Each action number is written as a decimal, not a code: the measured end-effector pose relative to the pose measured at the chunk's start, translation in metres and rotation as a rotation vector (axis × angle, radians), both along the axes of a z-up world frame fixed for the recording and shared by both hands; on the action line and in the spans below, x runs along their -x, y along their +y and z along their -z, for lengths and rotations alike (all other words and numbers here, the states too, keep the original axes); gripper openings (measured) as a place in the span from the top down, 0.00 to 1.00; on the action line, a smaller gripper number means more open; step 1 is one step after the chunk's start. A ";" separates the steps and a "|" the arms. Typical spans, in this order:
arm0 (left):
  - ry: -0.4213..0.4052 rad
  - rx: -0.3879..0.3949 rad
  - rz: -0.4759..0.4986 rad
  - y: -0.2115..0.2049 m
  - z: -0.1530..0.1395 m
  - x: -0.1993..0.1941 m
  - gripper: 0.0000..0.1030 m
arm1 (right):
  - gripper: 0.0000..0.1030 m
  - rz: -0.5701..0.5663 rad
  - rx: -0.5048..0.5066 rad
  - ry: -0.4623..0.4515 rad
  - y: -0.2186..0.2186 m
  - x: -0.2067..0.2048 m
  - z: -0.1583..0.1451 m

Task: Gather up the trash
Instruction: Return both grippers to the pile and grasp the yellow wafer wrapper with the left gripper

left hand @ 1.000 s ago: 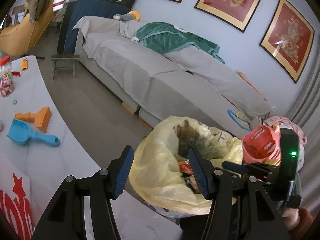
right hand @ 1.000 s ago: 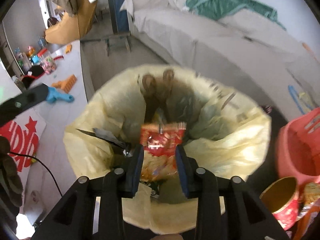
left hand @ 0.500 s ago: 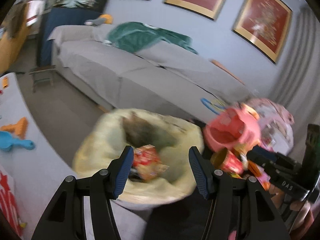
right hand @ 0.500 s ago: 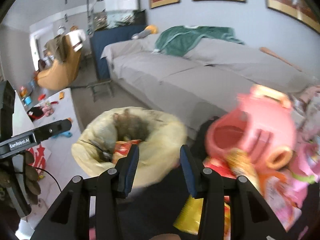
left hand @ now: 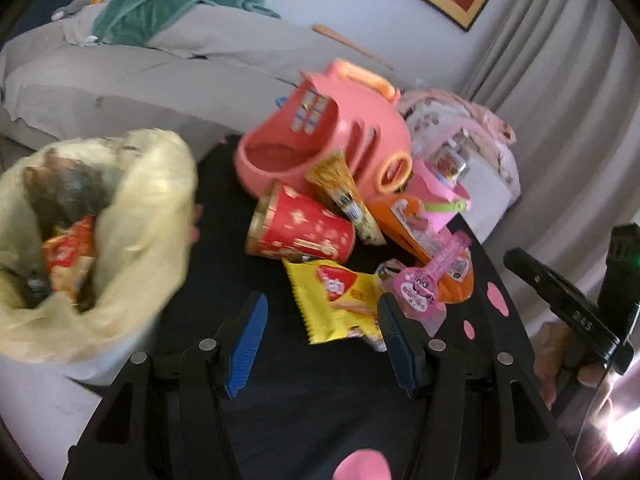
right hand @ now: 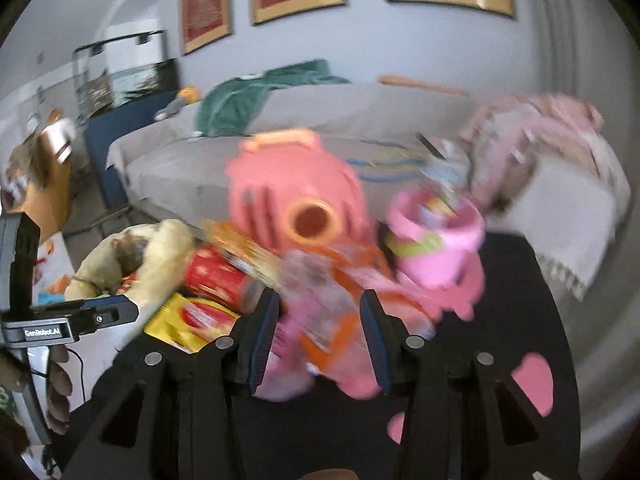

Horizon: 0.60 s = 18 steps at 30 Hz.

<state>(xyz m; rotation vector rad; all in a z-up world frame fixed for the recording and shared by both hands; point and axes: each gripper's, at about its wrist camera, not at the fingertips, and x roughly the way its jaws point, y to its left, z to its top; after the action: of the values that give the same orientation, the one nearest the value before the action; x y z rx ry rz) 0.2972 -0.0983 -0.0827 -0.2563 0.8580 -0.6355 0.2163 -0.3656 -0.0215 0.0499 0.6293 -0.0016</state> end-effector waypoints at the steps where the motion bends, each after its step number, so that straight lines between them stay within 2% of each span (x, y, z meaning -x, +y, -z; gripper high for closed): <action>1: 0.022 0.002 -0.002 -0.007 0.005 -0.005 0.43 | 0.61 0.018 -0.027 0.016 -0.012 0.003 0.006; 6: 0.138 0.032 -0.042 -0.025 0.027 -0.025 0.43 | 0.61 0.070 -0.084 0.055 -0.042 0.014 0.029; 9: 0.177 0.021 -0.039 -0.032 0.034 -0.028 0.44 | 0.61 0.075 -0.096 0.071 -0.049 0.015 0.040; 11: 0.196 0.020 -0.038 -0.032 0.036 -0.027 0.50 | 0.61 0.074 -0.099 0.075 -0.050 0.018 0.044; 13: 0.205 0.044 -0.033 -0.029 0.036 -0.026 0.73 | 0.61 0.067 -0.103 0.075 -0.049 0.017 0.046; 18: 0.139 0.037 -0.019 -0.016 0.020 -0.012 0.83 | 0.61 0.027 -0.080 0.053 -0.037 0.013 0.039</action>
<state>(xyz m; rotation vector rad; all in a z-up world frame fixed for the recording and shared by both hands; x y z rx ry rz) 0.3090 -0.1142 -0.1031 -0.3448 0.9763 -0.6220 0.2034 -0.4029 -0.0602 0.1361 0.6817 -0.0040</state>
